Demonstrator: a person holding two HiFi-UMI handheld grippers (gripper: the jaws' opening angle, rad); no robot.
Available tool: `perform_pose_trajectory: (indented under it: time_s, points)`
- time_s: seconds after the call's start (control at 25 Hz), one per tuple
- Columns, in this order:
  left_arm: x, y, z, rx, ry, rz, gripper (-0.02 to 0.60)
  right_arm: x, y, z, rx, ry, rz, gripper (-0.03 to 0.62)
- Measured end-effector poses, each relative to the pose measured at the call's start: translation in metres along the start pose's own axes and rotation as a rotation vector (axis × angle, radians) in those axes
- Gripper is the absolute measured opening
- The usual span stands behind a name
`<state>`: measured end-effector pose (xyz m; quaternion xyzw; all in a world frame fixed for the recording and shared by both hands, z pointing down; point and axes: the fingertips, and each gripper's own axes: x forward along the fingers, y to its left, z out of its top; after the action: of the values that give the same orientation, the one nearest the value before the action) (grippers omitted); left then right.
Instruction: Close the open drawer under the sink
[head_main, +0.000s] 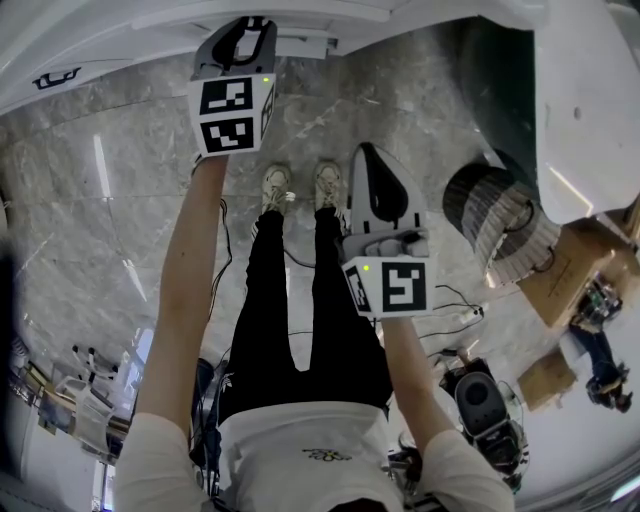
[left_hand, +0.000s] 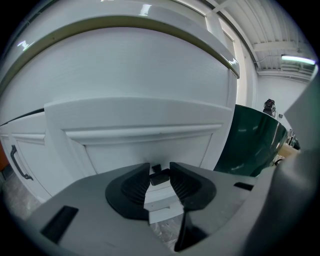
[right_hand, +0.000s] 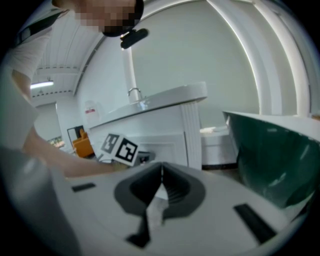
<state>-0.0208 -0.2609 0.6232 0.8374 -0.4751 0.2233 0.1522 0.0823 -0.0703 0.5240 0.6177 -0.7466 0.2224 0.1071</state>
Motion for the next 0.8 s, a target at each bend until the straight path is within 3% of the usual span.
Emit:
perform_pose_trajectory:
  time_s: [0.28, 0.48, 0.8]
  points:
    - [-0.002, -0.001, 0.000, -0.007, -0.019, 0.005, 0.150, -0.004, 0.004, -0.007, 0.004, 0.006, 0.001, 0.029]
    - [-0.011, 0.009, 0.008, -0.044, -0.072, 0.039, 0.190, -0.007, 0.007, -0.008, 0.003, 0.004, 0.014, 0.029]
    - [-0.028, -0.001, -0.001, -0.072, -0.045, 0.029, 0.199, -0.010, 0.002, -0.006, 0.010, -0.008, -0.008, 0.029]
